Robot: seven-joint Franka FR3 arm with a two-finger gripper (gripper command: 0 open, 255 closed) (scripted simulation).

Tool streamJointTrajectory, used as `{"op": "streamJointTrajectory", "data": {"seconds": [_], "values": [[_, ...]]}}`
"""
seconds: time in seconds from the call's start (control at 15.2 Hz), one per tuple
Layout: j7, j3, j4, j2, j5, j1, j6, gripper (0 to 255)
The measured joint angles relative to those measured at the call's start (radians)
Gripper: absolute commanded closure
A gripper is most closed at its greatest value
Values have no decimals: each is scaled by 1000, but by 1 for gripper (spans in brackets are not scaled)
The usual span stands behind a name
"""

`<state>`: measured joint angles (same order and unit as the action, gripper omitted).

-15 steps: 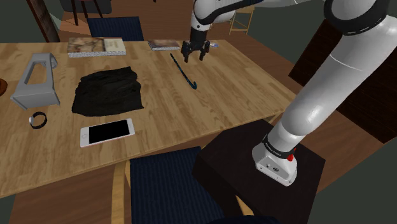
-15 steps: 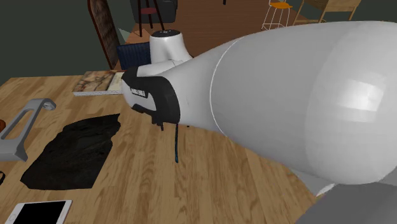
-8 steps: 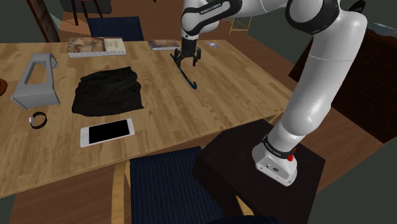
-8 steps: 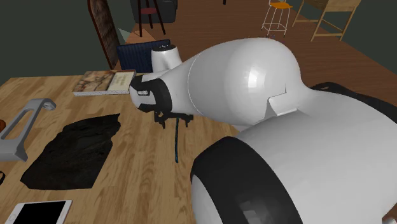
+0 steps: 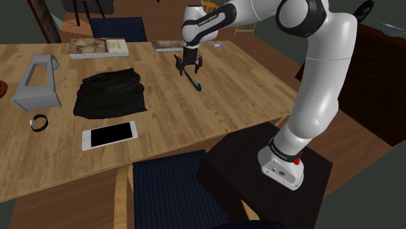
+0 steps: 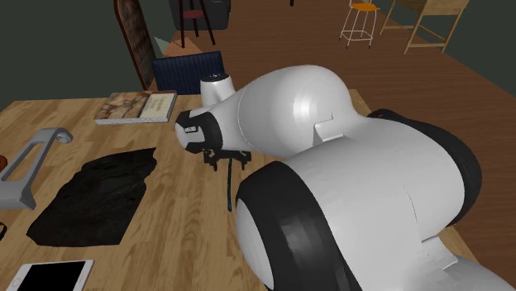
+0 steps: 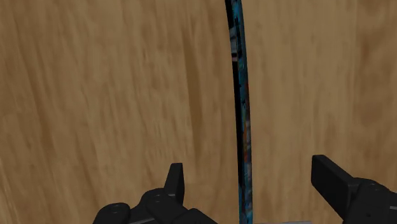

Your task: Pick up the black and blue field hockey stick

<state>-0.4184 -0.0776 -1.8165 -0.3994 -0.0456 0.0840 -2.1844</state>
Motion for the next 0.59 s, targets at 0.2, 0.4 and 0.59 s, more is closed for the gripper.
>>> {"op": "streamJointTrajectory", "data": {"seconds": [0.2, 0.4, 0.59], "values": [[-2, 1, -10, -17, -2, -1, -26, 255], [-3, 1, -11, -19, -2, -1, -30, 255], [-3, 0, -11, -18, -2, -2, -30, 255]]}}
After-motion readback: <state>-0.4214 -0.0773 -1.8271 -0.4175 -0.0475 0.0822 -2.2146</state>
